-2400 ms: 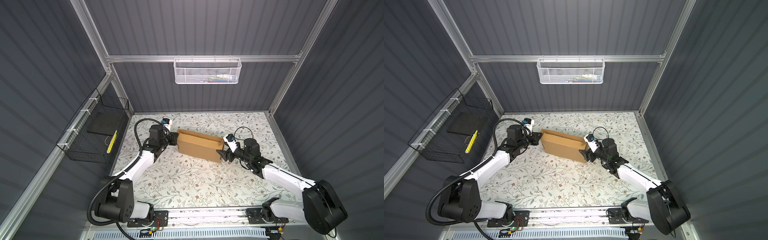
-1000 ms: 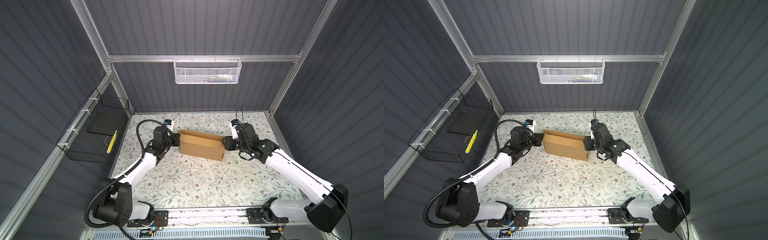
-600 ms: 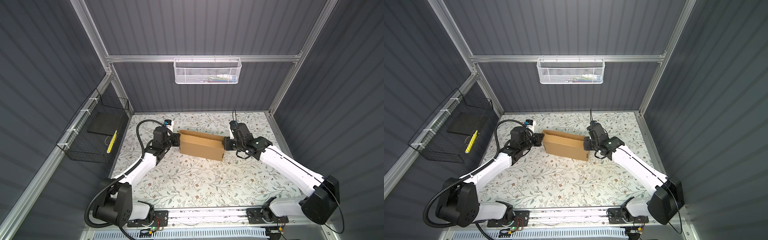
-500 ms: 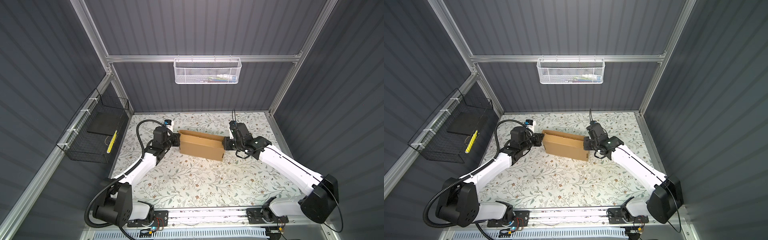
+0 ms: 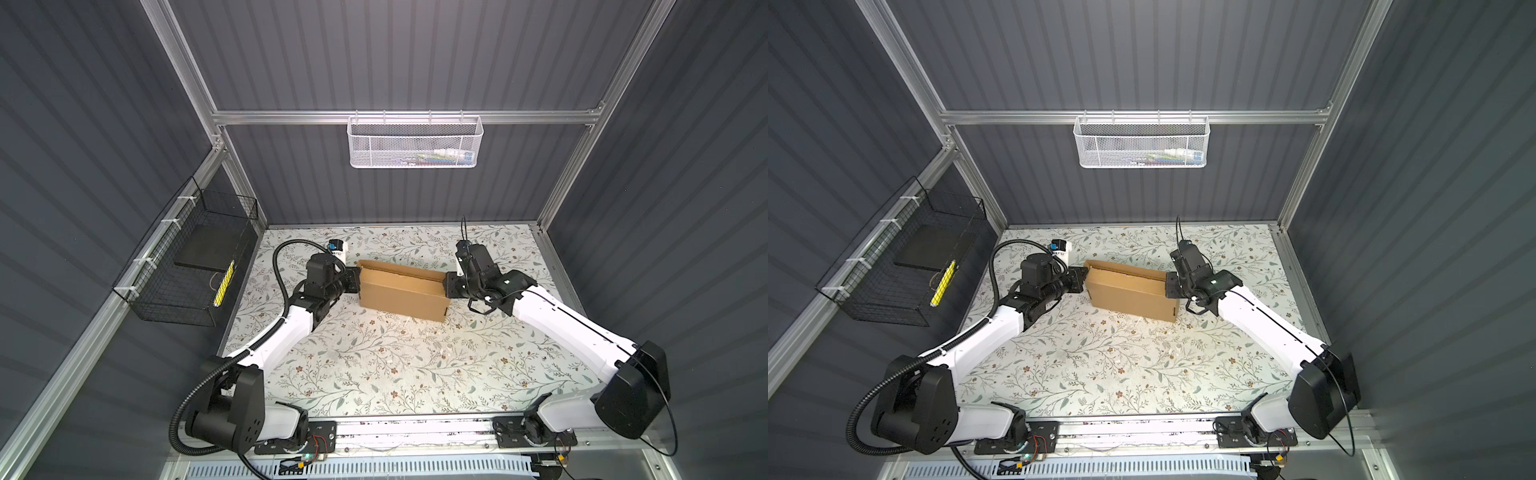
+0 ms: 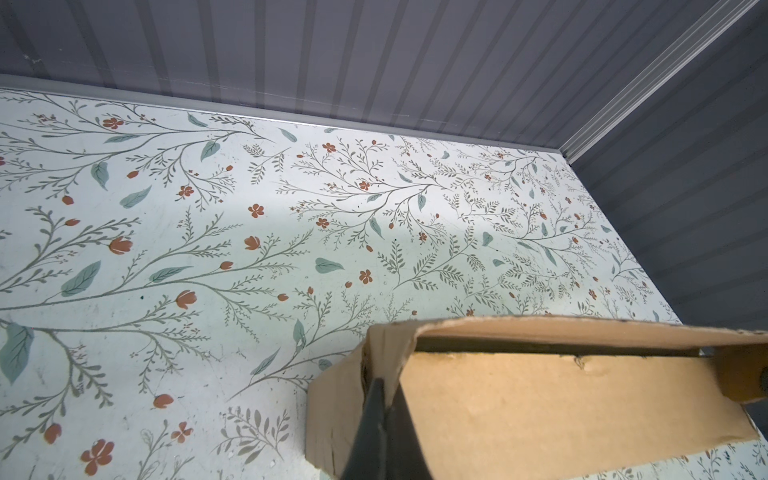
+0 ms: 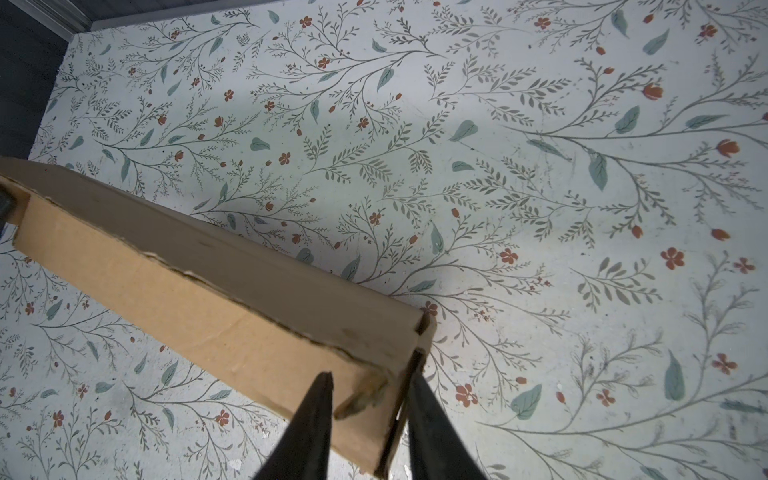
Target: Fold the paper box
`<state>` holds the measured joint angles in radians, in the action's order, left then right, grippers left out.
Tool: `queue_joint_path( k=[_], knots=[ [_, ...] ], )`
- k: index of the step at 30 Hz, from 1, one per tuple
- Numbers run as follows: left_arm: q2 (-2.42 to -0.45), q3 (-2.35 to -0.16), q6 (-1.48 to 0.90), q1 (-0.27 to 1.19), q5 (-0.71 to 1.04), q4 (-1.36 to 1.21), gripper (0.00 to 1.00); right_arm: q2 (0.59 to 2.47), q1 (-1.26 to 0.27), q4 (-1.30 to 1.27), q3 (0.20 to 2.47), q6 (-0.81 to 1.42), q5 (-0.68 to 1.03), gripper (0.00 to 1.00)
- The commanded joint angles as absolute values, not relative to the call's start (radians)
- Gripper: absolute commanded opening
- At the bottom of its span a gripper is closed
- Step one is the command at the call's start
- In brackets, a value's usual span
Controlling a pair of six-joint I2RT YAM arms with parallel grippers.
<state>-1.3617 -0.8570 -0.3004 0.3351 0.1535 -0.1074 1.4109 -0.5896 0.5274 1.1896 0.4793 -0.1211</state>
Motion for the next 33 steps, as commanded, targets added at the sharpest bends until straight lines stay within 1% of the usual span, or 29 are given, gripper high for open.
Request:
queue_joint_path(
  k=[1, 10, 33],
  knots=[
    [-1.385, -0.825, -0.306, 0.342, 0.172, -0.055, 0.0, 1.413, -0.582, 0.525, 1.204, 0.488, -0.137, 0.31],
    [-1.386, -0.819, -0.309, 0.342, 0.172, -0.059, 0.0, 1.407, -0.576, 0.533, 1.198, 0.485, -0.139, 0.25],
    [-1.41, -0.819, -0.318, 0.342, 0.181, -0.074, 0.0, 1.386, -0.567, 0.547, 1.181, 0.471, -0.139, 0.14]
  ],
)
